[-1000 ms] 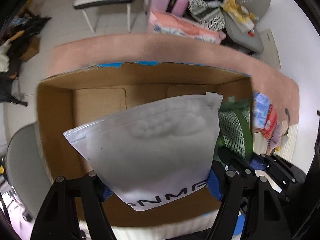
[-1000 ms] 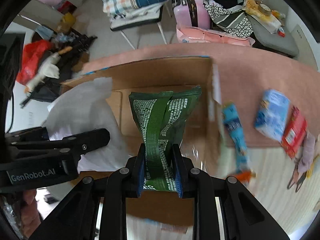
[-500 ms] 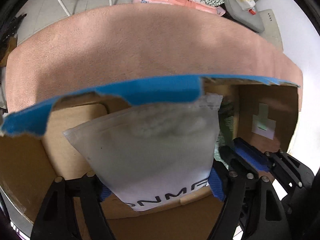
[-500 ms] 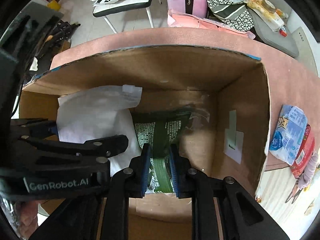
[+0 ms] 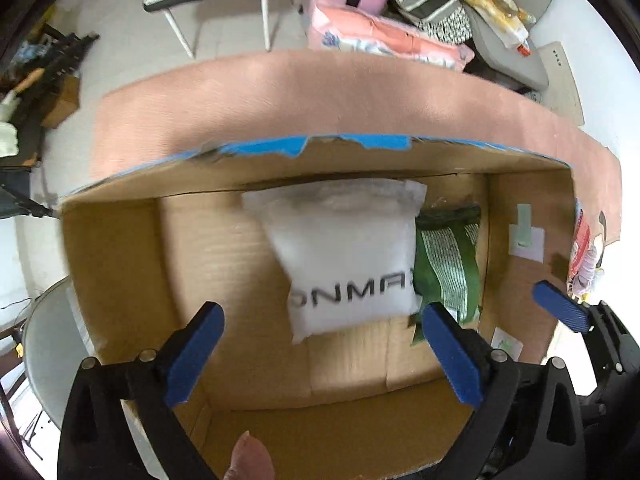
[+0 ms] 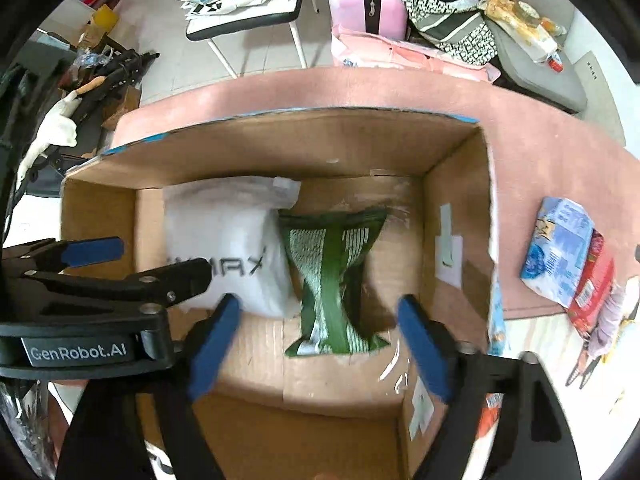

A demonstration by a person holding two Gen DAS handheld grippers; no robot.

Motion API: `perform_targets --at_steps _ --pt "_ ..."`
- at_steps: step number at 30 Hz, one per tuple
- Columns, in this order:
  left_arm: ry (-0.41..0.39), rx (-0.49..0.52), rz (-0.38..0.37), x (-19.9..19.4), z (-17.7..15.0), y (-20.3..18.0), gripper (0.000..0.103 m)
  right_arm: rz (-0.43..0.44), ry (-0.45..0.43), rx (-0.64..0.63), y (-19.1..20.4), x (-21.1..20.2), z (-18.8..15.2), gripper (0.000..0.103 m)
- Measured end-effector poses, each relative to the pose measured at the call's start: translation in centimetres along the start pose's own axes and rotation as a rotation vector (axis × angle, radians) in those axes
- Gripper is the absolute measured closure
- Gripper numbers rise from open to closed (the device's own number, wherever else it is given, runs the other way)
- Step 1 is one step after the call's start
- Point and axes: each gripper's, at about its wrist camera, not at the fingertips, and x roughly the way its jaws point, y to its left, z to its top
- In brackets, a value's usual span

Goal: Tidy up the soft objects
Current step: 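Carry both packs into the cardboard box and open both tools, then grasp the blue wipes pack with the left tool while the right tool grasps the red pack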

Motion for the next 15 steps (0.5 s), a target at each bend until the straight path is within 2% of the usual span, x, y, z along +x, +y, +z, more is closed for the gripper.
perform_targets --at_steps 2,9,15 --pt "-0.034 -0.008 0.002 -0.9 -1.7 -0.3 0.002 -0.017 -0.012 -0.017 0.4 -1.0 -1.1 0.003" --pt "-0.146 -0.021 0.035 -4.6 -6.1 -0.6 0.002 0.01 -0.071 -0.032 0.9 -4.2 -5.6 0.0" --pt "-0.28 -0.035 0.089 -8.1 -8.5 -4.2 0.002 0.089 -0.128 0.019 -3.2 -8.1 -9.0 0.0"
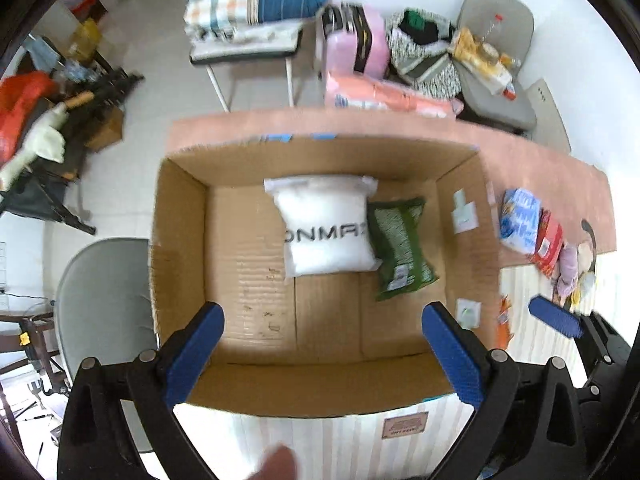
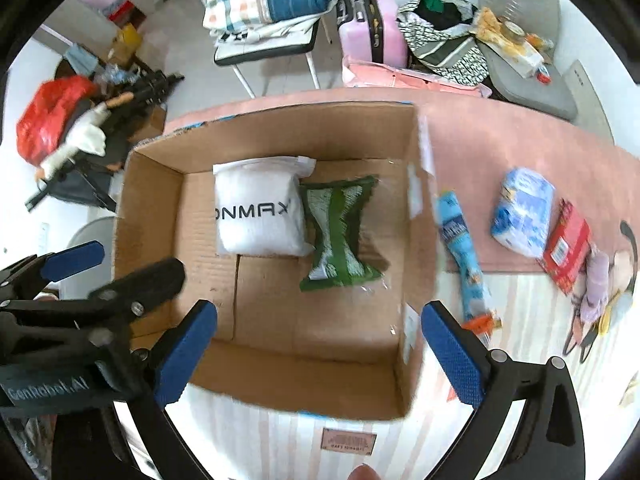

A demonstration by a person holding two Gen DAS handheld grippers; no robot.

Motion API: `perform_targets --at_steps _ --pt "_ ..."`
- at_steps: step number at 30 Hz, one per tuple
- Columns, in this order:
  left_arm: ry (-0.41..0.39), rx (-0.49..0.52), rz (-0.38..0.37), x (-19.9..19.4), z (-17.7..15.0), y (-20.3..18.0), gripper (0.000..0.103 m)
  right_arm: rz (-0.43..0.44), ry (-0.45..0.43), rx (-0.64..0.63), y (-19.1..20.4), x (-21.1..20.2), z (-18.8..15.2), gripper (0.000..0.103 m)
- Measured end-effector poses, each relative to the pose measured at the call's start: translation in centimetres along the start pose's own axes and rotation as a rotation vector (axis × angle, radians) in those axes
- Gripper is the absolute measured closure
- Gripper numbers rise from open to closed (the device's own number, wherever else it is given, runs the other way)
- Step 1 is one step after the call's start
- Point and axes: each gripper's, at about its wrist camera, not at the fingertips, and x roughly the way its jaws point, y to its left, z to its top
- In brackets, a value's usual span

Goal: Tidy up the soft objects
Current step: 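Grasp the blue wipes pack with the left tool while the right tool grasps the red pack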

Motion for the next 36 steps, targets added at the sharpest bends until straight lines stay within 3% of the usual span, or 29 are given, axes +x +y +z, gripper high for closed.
perform_targets --at_steps 4,6,10,15,16,20,24,26,28,30,36 --pt "-0.079 0.039 0.004 -2.7 0.0 -4.4 0.002 -0.011 -0.052 0.083 -6.1 -3.7 -0.9 0.0" --pt "-0.077 0.085 -0.01 -2.8 0.7 -7.7 0.002 -0.031 -0.064 0.136 -9.6 -4.7 -1.0 0.0" --pt "-0.031 0.16 -0.038 -1.0 2.6 -14.3 0.002 -0.062 -0.065 0.285 -18.7 -4.9 -0.2 0.0" --pt "0.115 0.233 -0.086 5.7 6.4 -22.4 0.002 -0.049 0.011 0.43 -28.0 -0.6 1.5 0.001" --pt "0.146 0.235 -0.097 7.2 7.2 -23.5 0.002 -0.042 0.037 0.452 -29.6 0.8 1.9 0.005" --pt "0.243 0.245 -0.103 13.1 10.1 -27.2 0.002 -0.028 0.098 0.495 -32.9 4.6 2.7 0.021" --pt "0.318 0.272 -0.075 17.1 11.3 -29.6 0.004 -0.003 0.127 0.528 -34.9 8.0 3.5 0.022" --pt "0.349 0.28 -0.056 18.8 11.7 -30.1 0.004 0.001 0.159 0.535 -35.5 9.6 3.7 0.037" --pt "0.384 0.279 -0.064 20.0 11.8 -30.3 0.004 -0.039 0.171 0.513 -35.9 9.6 3.6 0.044" --pt "0.409 0.279 -0.072 21.1 11.7 -30.9 0.004 -0.07 0.186 0.493 -36.4 9.4 3.3 0.045" --pt "0.456 0.332 -0.033 24.0 10.5 -32.6 0.006 -0.056 0.225 0.509 -38.1 9.8 2.3 0.044"
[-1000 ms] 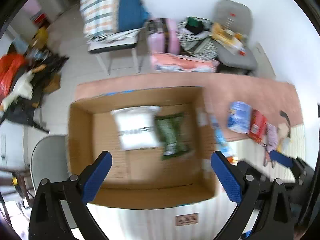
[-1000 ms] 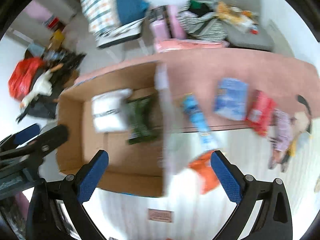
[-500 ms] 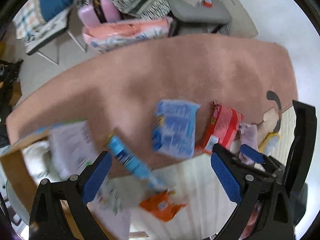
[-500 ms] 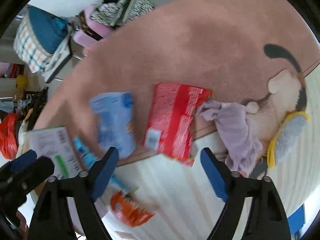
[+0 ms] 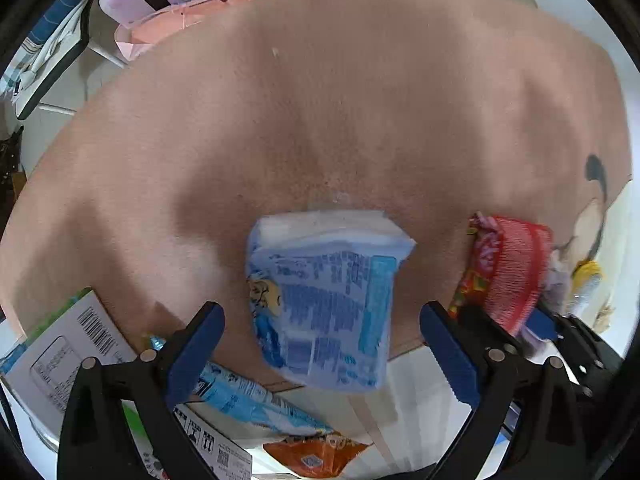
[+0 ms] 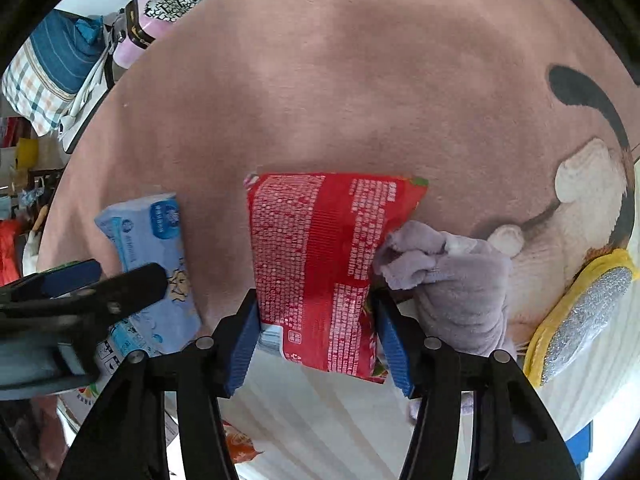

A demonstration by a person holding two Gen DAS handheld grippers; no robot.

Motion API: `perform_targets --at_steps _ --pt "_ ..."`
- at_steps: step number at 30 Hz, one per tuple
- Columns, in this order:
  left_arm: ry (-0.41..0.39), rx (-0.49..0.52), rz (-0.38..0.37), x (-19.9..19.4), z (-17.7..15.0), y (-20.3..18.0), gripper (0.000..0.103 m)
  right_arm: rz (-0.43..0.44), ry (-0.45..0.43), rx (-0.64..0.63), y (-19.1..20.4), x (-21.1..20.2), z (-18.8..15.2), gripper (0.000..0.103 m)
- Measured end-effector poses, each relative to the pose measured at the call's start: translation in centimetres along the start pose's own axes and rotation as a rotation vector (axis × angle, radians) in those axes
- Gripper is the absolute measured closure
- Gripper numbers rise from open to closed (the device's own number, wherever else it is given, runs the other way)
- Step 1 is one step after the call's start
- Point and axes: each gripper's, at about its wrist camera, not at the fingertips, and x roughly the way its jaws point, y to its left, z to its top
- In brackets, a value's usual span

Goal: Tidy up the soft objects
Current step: 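Grasp the blue wipes pack with the left tool while the right tool grasps the red pack, then carry both packs into the box and release them beside the others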

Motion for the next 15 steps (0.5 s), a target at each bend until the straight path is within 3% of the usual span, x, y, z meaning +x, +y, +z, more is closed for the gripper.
perform_targets --at_steps 2,4,7,10,15 --pt "0.008 0.003 0.015 0.9 0.1 -0.2 0.033 -0.019 0.004 -0.006 0.2 0.2 0.2 0.044" --pt "-0.01 0.024 0.067 0.9 -0.1 -0.8 0.047 -0.057 0.006 -0.018 0.8 0.5 0.2 0.044" --pt "-0.025 0.017 0.055 0.6 -0.4 -1.1 0.063 -0.112 -0.017 -0.033 2.0 0.8 -0.2 0.051" --pt "-0.044 0.007 0.053 0.2 -1.1 -0.8 0.067 -0.127 -0.029 -0.039 2.6 0.7 -1.0 0.057" --pt "-0.114 -0.023 0.025 -2.2 -3.8 0.2 0.068 -0.098 -0.069 -0.058 3.7 -1.0 -3.1 0.058"
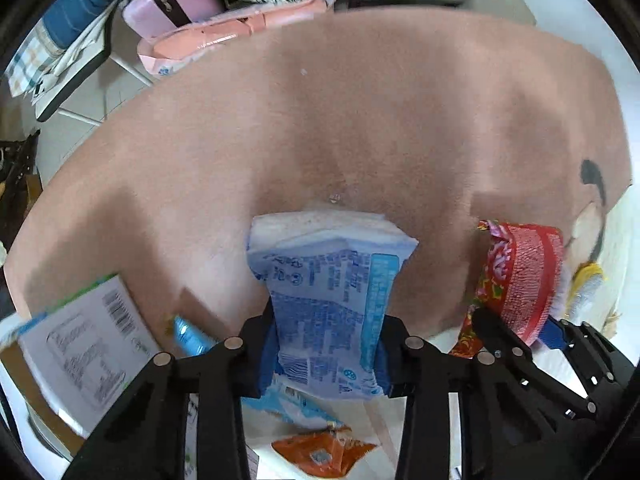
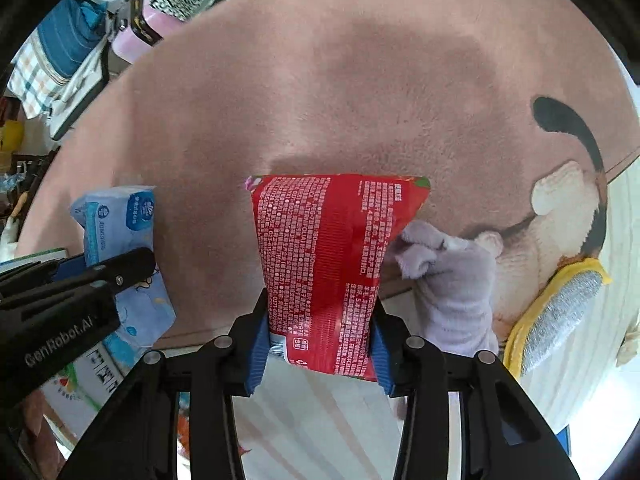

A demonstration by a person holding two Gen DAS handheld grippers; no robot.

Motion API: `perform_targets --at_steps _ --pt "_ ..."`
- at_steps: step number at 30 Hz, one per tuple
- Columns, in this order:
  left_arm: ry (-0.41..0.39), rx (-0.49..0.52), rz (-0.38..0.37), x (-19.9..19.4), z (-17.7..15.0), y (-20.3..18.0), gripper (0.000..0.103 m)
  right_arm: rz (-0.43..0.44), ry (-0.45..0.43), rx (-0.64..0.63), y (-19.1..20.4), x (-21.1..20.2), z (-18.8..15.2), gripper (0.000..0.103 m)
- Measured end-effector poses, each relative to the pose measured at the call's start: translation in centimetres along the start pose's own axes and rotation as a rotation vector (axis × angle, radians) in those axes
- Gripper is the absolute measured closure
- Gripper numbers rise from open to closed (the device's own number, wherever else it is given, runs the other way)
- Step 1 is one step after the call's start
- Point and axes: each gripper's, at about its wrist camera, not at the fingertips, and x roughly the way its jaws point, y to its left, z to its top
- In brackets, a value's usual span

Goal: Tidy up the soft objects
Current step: 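Carry both packs into the box and release them beside the others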

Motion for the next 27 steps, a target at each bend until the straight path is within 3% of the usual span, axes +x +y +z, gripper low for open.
perform_targets --at_steps 3,9,13,16,22,27 --pt "-0.055 -0.026 -0.036 -3.0 -2.1 1.7 0.068 0.041 -0.031 -0.021 -0.3 -2.0 -0.8 0.058" --pt "-0.188 -0.076 -0.094 -9.9 -9.2 5.4 0.068 0.126 -0.101 -0.113 3.3 -7.5 -5.5 0.058" --pt "-0.248 -0.133 -0.114 -14.2 -13.5 10.9 0.068 0.188 -0.141 -0.204 8.1 -11.2 -8.9 0.058" --pt "-0.282 -0.189 -0.094 -16.1 -17.5 16.2 0.068 0.231 -0.157 -0.291 14.2 -13.3 -11.8 0.058" --pt "-0.269 -0.302 -0.006 -15.8 -21.6 27.0 0.068 0.237 -0.105 -0.444 24.3 -12.6 -15.5 0.058" --pt "-0.203 -0.372 0.007 -12.5 -21.0 34.0 0.067 0.188 -0.027 -0.48 29.5 -8.3 -17.7 0.058"
